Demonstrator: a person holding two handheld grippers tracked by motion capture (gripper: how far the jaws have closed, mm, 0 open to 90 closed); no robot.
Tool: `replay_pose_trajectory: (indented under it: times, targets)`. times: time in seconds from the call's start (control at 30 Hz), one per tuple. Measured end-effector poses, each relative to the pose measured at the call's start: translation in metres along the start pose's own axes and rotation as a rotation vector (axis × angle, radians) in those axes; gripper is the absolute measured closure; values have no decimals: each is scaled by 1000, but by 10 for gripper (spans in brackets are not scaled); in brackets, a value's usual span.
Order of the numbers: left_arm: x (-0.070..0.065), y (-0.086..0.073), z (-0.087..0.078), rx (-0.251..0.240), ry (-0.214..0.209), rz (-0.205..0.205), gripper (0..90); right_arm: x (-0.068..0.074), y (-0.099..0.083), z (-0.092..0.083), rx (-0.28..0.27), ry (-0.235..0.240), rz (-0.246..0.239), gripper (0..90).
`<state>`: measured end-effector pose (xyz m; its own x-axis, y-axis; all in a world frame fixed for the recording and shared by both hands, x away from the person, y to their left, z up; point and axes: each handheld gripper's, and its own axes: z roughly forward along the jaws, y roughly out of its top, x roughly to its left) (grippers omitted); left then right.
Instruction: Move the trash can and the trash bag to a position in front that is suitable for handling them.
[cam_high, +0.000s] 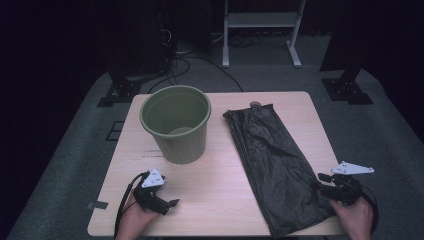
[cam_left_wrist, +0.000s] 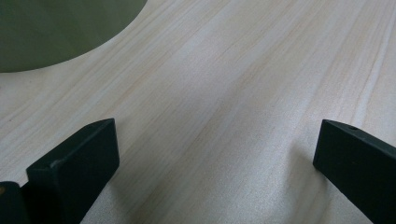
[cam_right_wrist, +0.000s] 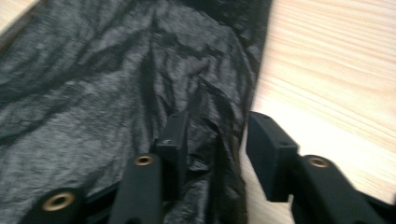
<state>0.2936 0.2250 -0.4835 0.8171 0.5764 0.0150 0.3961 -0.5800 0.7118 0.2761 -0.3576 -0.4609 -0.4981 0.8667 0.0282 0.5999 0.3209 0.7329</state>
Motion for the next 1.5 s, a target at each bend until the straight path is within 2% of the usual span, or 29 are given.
replay_pose_trajectory:
  times: [0.1, 0.17, 0.2, 0.23, 0.27, 0.3, 0.37, 0.4, 0.47, 0.6, 0.77, 0.8, 0.97, 1.33, 1.4, 1.5]
  targets:
    - [0, 0, 0, 0, 0, -1, 0, 5, 5, -2, -40, -3, -9, 329]
    - [0, 0, 0, 0, 0, 0, 0, 6, 6, -3, -45, -3, -11, 300]
    - [0, 0, 0, 0, 1, 0, 0, 8, 8, -1, -50, 3, -12, 199]
    - [0, 0, 0, 0, 1, 0, 0, 8, 8, -1, -50, 3, -12, 199]
    - [0, 0, 0, 0, 1, -1, 0, 11, 9, 0, -44, -13, -12, 136]
    - [0, 0, 0, 0, 1, -1, 0, 11, 9, 0, -44, -13, -12, 136]
    - [0, 0, 0, 0, 1, -1, 0, 15, 12, 3, -53, 12, -22, 82]
    - [0, 0, 0, 0, 1, -1, 0, 15, 12, 3, -53, 12, -22, 82]
    - [0, 0, 0, 0, 1, -2, 0, 21, 16, 7, -46, 22, -35, 22]
    - [0, 0, 0, 0, 1, -2, 0, 32, 23, 16, -30, 40, -69, 0]
    - [0, 0, 0, 1, 2, -1, 0, 48, 35, 34, -26, 100, -90, 0]
    - [0, 0, 0, 1, 2, -1, 0, 48, 35, 34, -26, 100, -90, 0]
    - [0, 0, 0, 1, 2, -2, 0, 60, 43, 56, -6, 104, -123, 0]
    - [0, 0, 0, 1, 4, -3, 0, 65, 39, 77, 38, 106, -162, 0]
    - [0, 0, 0, -2, 12, -14, 0, 66, 38, 79, 49, 103, -177, 0]
    - [1, 0, 0, -3, 13, -19, 0, 66, 37, 80, 46, 110, -169, 0]
